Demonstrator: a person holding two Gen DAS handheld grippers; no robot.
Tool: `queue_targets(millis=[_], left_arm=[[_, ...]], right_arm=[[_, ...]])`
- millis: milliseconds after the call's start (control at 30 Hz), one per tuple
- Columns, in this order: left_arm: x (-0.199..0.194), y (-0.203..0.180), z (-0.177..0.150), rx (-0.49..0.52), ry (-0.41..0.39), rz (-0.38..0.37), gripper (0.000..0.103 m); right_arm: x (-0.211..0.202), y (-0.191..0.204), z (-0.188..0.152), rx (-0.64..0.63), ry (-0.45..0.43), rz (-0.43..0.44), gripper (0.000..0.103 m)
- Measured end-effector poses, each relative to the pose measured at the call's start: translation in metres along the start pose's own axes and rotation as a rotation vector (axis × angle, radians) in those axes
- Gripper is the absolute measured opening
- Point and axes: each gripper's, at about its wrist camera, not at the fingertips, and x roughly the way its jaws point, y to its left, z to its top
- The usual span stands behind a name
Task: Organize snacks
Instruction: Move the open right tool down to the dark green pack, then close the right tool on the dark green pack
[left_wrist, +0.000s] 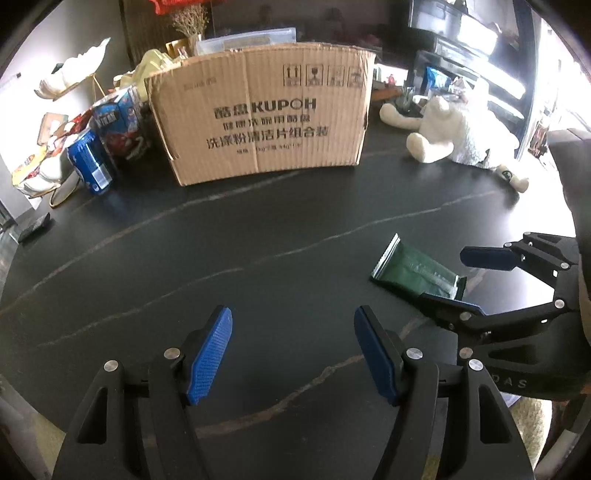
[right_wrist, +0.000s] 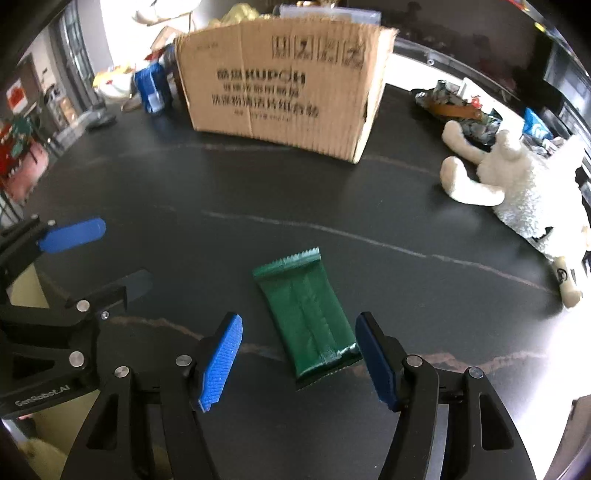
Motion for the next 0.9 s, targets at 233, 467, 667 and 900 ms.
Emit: queue_targets(millis=[233,467,667,900], left_arm=[[0.012,-0.002,0.000,0.002,0.027,0.006,0.068],[0.020,-0.002,0.001,0.000,0.036,0.010,0.068],[0.024,-0.001,0.002,-0.006,0.041,0.011,0.068],[0.026,0.001,0.002,-0.009,0.048,0.009,0.068]], right_arm=[[0.014,-0.001,0.000,-0.021,0.046,-0.003,0.065],[0.025,-0.005,0.002,-0.005,0.062,0.017,0.064],[0.031,-0.010,0.005,0.020,0.060,0.038,0.064],[0.030,-0.014,0.005,0.054,0.033,0.037,0.054]])
